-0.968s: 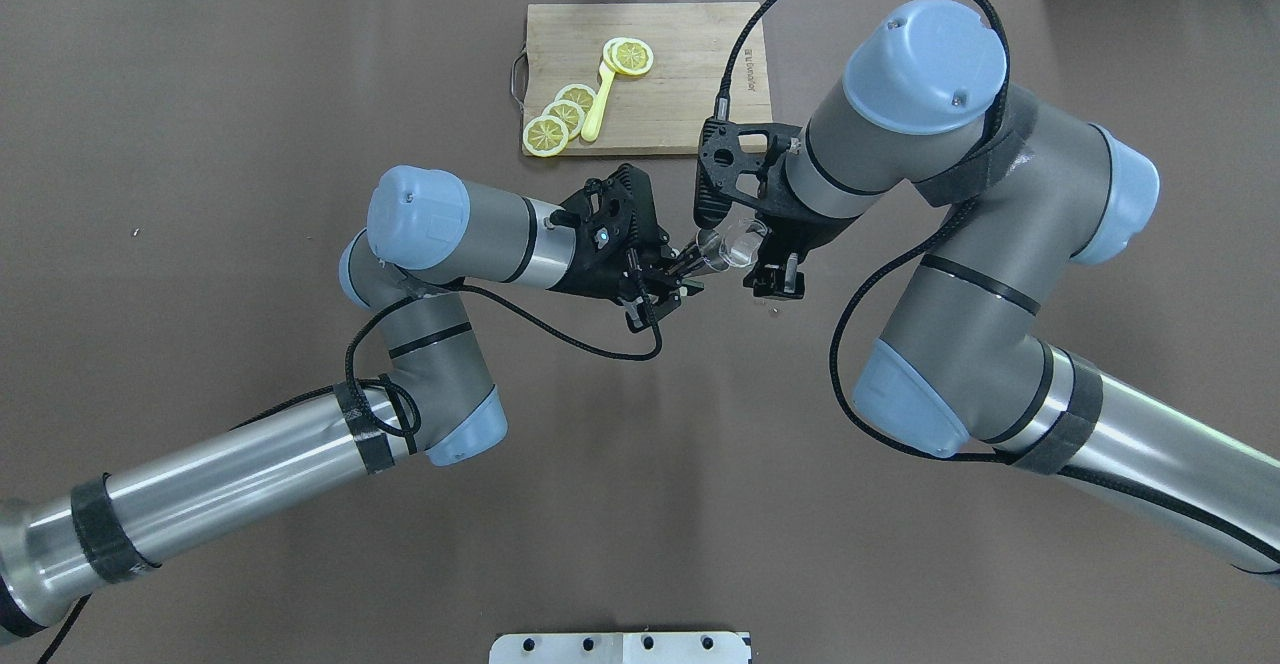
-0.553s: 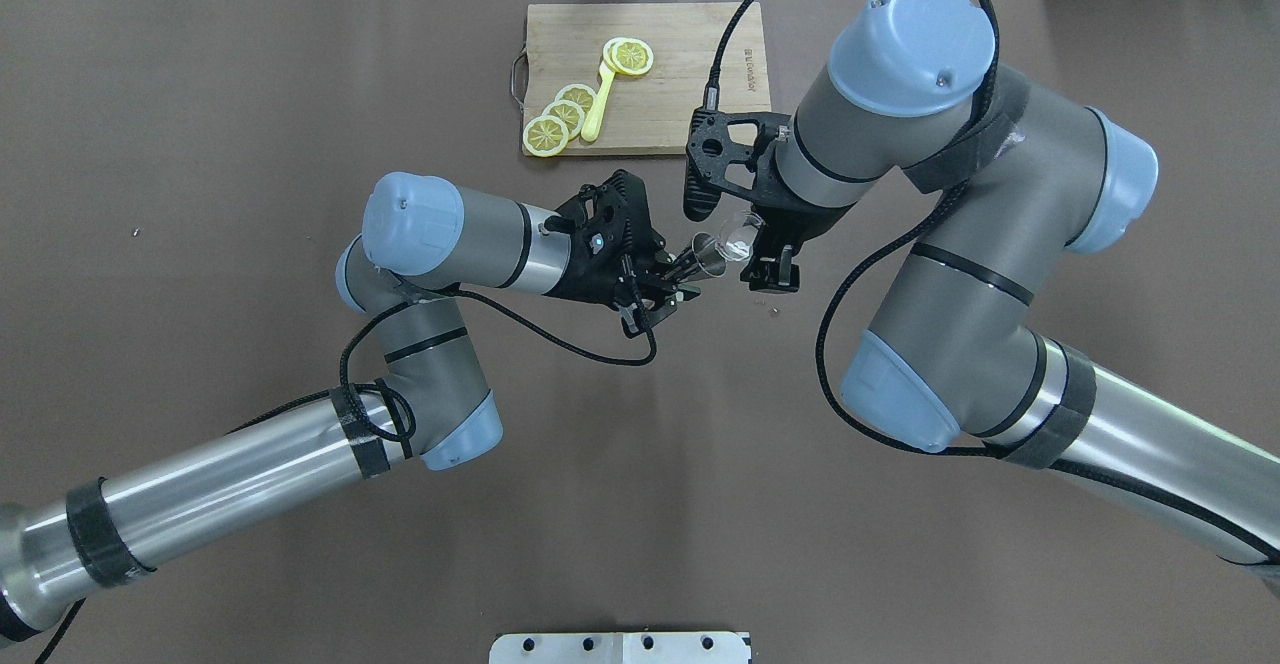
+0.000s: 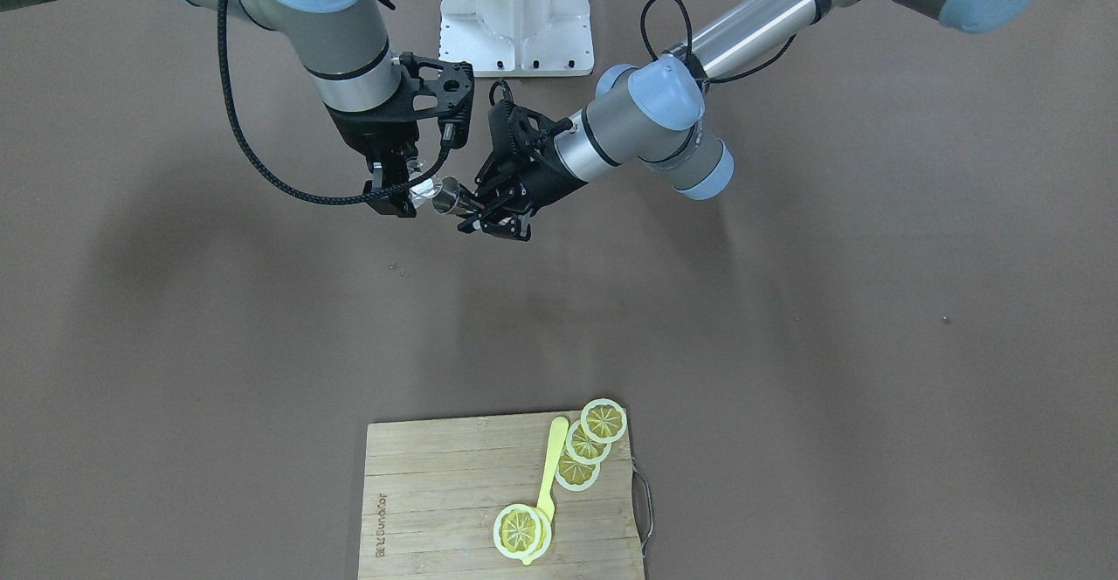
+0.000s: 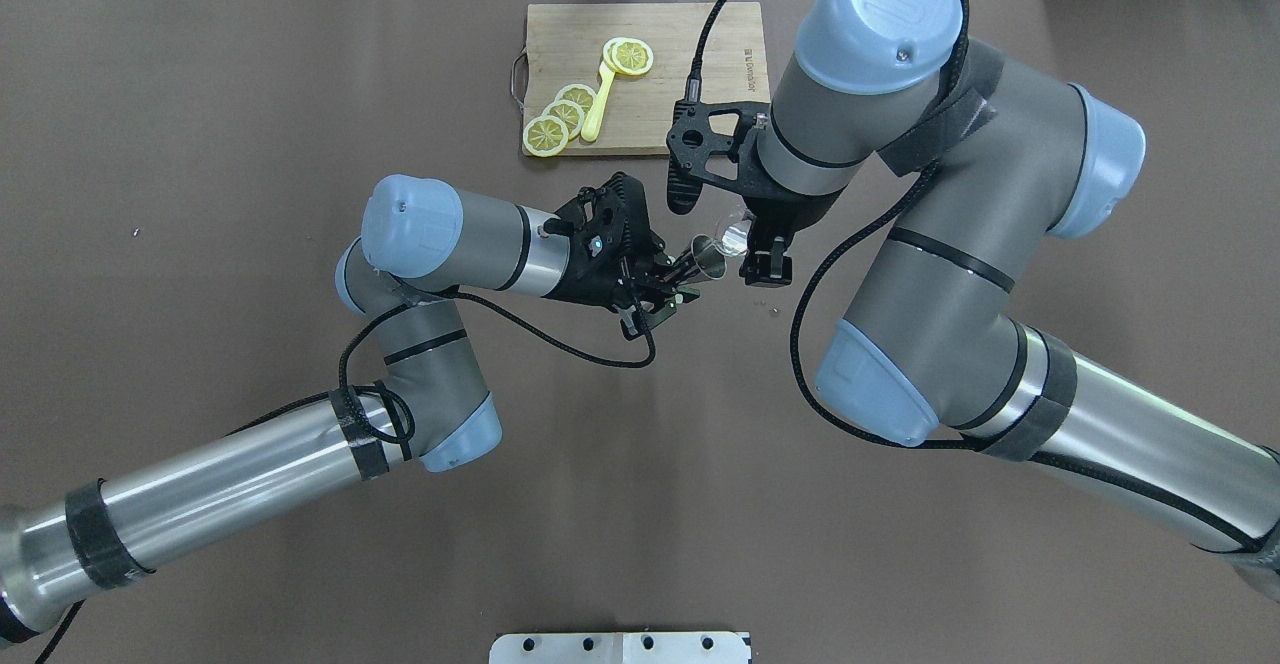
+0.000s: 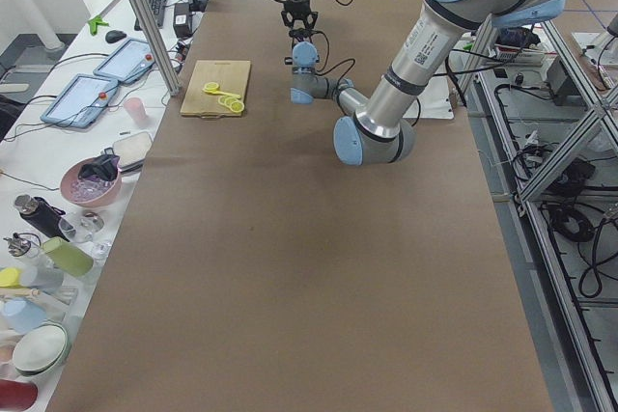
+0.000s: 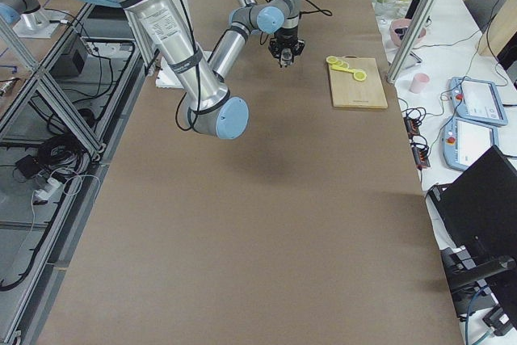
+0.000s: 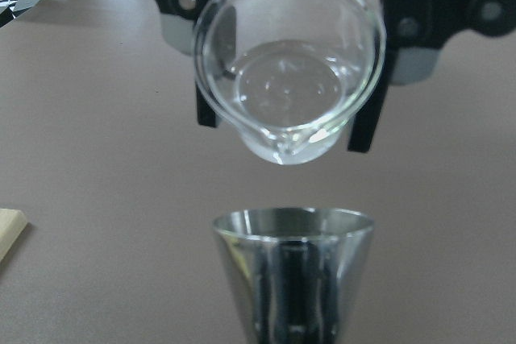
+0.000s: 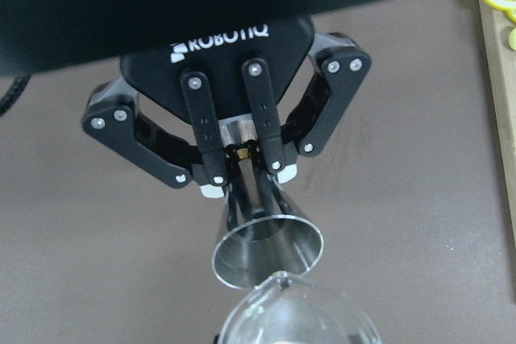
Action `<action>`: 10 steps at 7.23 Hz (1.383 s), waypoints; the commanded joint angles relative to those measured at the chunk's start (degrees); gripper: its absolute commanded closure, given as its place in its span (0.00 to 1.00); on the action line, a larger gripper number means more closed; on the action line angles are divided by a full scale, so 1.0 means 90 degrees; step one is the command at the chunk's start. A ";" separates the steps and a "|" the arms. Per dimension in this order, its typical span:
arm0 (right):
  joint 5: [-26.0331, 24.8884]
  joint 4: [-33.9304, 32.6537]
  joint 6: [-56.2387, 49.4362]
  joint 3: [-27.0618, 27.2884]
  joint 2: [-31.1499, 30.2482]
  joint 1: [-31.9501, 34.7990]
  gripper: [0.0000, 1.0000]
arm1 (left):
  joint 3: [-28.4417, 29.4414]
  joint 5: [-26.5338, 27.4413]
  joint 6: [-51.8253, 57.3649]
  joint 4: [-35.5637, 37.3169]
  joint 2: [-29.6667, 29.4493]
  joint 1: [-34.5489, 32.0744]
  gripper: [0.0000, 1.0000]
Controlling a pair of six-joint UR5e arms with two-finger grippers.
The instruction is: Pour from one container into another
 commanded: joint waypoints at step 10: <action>-0.0395 -0.1383 -0.0512 -0.0008 0.0541 -0.0238 1.00 | -0.0010 0.0000 0.0000 0.0000 0.0049 0.0001 1.00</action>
